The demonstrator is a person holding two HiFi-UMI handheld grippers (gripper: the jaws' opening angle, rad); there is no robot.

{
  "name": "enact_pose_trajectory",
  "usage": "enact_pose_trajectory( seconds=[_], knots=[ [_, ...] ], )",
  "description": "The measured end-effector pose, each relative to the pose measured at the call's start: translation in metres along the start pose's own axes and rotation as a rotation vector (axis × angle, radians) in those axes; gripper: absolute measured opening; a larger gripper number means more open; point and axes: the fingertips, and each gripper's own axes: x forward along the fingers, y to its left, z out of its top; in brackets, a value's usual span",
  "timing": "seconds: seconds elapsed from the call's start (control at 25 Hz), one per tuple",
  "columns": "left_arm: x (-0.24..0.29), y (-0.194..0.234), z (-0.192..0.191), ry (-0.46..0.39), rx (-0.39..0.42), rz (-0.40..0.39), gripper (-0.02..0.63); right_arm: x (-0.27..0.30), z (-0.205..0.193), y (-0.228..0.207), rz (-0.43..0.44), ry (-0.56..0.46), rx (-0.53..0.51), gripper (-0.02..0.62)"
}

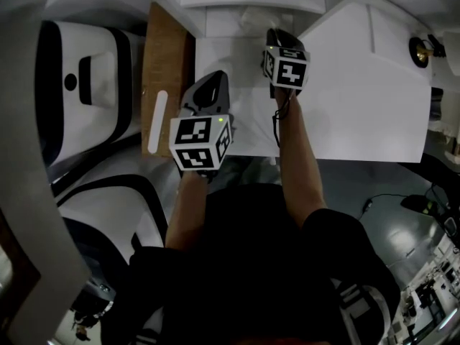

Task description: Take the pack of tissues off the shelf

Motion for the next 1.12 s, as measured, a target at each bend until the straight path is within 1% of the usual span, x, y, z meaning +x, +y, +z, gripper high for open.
enact_pose_trajectory(
  seconds=[0.2, 0.4, 0.56, 0.72, 0.88, 0.96, 1.04, 1.12],
  knots=[
    [-0.015, -0.017, 0.003, -0.028, -0.001, 0.004, 0.009, -0.044, 0.001, 0.001, 0.052, -0.04, 0.096, 0.046],
    [-0.031, -0.038, 0.007, -0.065, -0.012, 0.014, 0.009, -0.097, 0.006, 0.003, 0.094, -0.078, 0.134, 0.044],
    [-0.051, -0.066, 0.011, -0.106, -0.036, 0.014, 0.009, -0.146, 0.013, 0.007, 0.132, -0.108, 0.088, 0.044],
    [-0.07, -0.094, 0.02, -0.157, -0.027, 0.027, 0.009, -0.192, 0.031, 0.007, 0.17, -0.166, 0.02, 0.044],
    [-0.098, -0.125, 0.032, -0.216, -0.013, 0.054, 0.009, -0.247, 0.043, 0.0, 0.206, -0.226, 0.0, 0.043],
    [-0.074, -0.149, 0.025, -0.239, -0.003, 0.051, 0.009, -0.251, 0.037, -0.032, 0.206, -0.256, -0.022, 0.043],
    [-0.02, -0.171, 0.013, -0.257, 0.003, 0.027, 0.009, -0.23, 0.03, -0.079, 0.193, -0.285, -0.05, 0.043],
    [0.028, -0.176, 0.015, -0.276, 0.009, 0.0, 0.009, -0.204, 0.036, -0.11, 0.184, -0.317, -0.061, 0.043]
  ],
)
